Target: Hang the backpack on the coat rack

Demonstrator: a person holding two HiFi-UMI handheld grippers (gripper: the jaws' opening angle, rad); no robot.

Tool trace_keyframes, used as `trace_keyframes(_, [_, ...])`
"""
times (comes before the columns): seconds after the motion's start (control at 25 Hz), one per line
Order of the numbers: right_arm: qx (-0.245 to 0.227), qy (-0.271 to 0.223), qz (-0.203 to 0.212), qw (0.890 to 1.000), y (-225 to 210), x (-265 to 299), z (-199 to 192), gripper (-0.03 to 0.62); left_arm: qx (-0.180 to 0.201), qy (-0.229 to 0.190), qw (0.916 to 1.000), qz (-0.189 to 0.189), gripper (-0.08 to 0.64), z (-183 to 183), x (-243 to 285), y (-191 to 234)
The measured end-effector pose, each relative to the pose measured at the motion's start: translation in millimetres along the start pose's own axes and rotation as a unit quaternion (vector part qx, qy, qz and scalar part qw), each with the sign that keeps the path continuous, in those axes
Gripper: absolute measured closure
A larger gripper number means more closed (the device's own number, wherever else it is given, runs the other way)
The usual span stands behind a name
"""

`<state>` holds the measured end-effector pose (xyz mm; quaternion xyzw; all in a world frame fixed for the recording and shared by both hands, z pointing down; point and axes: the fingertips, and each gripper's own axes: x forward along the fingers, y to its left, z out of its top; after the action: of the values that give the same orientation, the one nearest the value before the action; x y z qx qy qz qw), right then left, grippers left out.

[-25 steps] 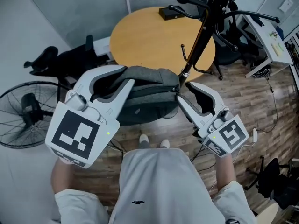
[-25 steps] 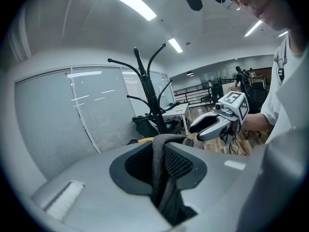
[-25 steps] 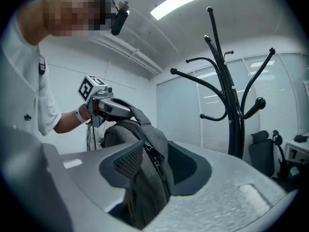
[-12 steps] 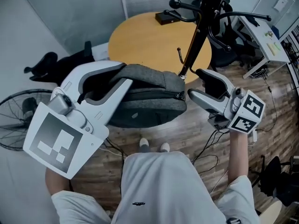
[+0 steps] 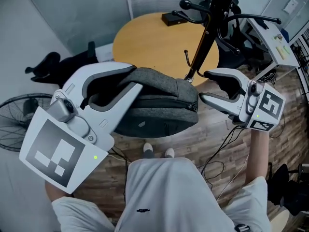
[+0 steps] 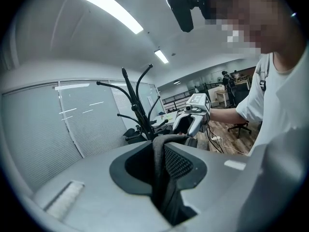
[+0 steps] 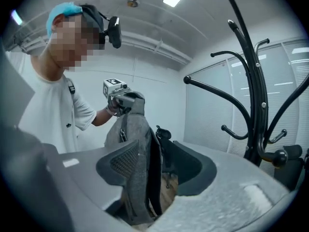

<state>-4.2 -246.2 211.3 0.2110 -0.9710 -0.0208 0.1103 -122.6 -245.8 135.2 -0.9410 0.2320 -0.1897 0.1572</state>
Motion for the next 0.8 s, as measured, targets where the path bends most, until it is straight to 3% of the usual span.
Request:
trace_keyframes(0.2, [0.004,-0.041,0.005,0.999,8.1,-6.2,18.6,0.383,0.012,0.03,0.9995,0.008,0.471,6.9,-1.3,7.0])
trace_keyframes(0.4, [0.003,-0.072,0.001,0.997,15.3,-10.3,31.9,0.383,0.02,-0.002,0.9998,0.008,0.469,31.0,-4.1,10.1])
trace_keyframes(0.64, [0.003,-0.098,-0.059,0.993,-2.0,-21.5,43.5,0.405,0.024,-0.021,0.9994,0.012,0.469,45.0,11.1,27.9])
trace_keyframes(0.8, [-0.026,-0.09,-0.121,0.988,-14.2,-27.0,51.5,0.451,0.021,-0.025,0.9993,0.015,0.469,54.1,23.5,41.2])
